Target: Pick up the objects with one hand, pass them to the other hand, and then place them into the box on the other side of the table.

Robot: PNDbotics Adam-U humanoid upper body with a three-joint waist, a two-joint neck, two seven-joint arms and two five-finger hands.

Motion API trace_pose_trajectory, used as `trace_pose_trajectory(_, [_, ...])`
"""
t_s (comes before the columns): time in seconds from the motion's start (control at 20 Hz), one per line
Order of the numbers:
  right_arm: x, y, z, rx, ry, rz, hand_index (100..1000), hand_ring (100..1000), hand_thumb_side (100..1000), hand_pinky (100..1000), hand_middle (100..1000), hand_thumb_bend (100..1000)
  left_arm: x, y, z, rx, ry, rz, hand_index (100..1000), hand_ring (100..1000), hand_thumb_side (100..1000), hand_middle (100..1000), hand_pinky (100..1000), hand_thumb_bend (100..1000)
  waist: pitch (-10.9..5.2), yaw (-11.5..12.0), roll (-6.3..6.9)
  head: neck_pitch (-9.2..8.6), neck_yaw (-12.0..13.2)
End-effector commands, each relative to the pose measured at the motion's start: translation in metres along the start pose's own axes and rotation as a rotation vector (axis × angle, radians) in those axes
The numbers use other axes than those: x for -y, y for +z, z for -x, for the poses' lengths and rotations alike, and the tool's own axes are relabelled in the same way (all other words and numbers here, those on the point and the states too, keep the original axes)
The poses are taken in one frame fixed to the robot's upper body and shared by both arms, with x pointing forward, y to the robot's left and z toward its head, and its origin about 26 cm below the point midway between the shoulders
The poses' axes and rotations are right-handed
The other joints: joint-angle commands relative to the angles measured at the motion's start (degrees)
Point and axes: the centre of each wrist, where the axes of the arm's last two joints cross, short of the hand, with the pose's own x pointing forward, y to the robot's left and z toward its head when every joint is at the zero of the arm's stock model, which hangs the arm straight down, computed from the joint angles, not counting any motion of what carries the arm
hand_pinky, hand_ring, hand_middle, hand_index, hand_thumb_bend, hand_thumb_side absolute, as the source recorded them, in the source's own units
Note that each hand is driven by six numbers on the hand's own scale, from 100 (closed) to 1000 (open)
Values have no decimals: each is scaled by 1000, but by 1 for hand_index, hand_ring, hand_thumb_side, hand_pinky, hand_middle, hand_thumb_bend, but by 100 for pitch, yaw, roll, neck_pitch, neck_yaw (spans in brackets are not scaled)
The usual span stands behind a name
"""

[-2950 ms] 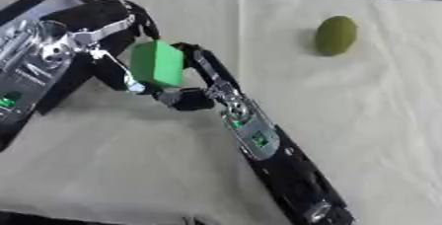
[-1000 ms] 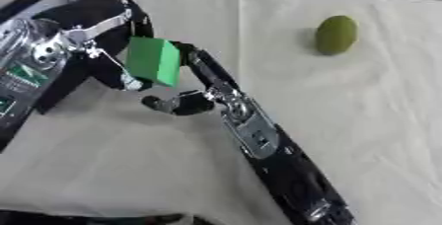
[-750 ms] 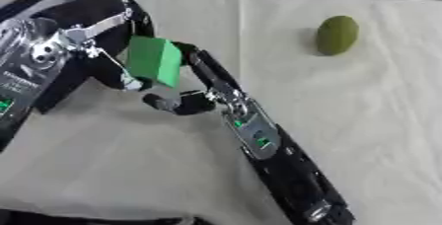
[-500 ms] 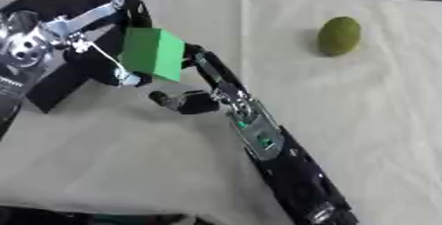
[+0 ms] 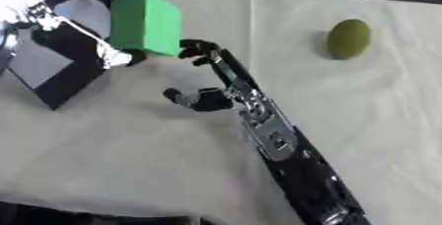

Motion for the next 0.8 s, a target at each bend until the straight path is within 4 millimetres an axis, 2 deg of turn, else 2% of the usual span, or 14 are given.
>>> trace_pose_trajectory(0.05, [11, -5, -9, 25, 11, 18, 849, 815, 168, 758, 684, 510, -22, 7, 7, -26, -25, -55, 380, 518, 100, 433, 669, 333, -140, -5, 26, -25, 88])
trace_pose_trajectory(0.35, [14, -4, -13, 21, 10, 11, 823, 800, 190, 752, 663, 503, -36, 7, 38, -135, -36, -66, 380, 521, 100, 436, 676, 330, -143, -45, 21, -66, 205])
trace_pose_trajectory(0.8, [21, -3, -23, 42, 16, 7, 763, 769, 166, 739, 620, 551, -48, 15, 86, -310, -29, -90, 379, 526, 100, 444, 682, 319, -139, -132, -28, -148, 479])
